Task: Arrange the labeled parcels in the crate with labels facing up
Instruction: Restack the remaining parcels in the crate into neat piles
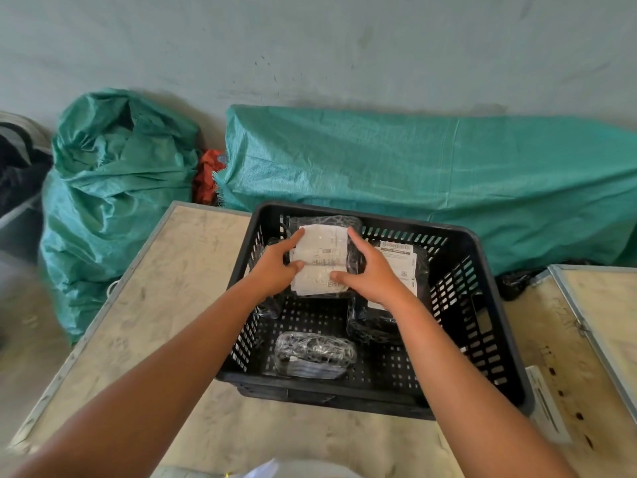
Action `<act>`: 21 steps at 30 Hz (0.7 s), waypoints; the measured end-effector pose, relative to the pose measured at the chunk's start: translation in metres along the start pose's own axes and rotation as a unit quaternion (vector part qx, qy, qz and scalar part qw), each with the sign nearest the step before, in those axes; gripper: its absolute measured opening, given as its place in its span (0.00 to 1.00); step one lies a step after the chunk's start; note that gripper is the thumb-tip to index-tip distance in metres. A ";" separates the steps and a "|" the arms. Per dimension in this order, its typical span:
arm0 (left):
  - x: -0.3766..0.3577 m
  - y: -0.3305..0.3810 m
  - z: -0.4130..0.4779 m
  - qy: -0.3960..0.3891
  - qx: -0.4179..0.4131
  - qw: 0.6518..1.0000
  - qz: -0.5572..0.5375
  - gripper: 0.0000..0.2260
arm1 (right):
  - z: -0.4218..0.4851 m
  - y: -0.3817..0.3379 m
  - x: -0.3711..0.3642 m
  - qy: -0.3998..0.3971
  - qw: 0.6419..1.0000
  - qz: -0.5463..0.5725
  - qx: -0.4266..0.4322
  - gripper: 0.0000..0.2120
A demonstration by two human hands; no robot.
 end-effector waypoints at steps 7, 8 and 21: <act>-0.028 -0.009 0.001 -0.141 0.040 0.978 0.148 0.53 | 0.021 0.033 -0.047 -0.017 0.994 -0.070 -0.081 0.46; -0.033 -0.009 0.003 -0.148 0.039 0.973 0.174 0.54 | 0.021 0.039 -0.052 -0.018 0.993 -0.072 -0.094 0.45; -0.079 -0.037 0.023 -0.197 0.172 0.906 0.333 0.45 | 0.037 0.072 -0.082 -0.071 0.967 -0.169 -0.175 0.45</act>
Point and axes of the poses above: each hand's wrist, its own z-axis towards the middle knuckle, its own x-axis out of the back of the hand, y = z × x, the point moved 3 cm from there along z, towards the middle knuckle
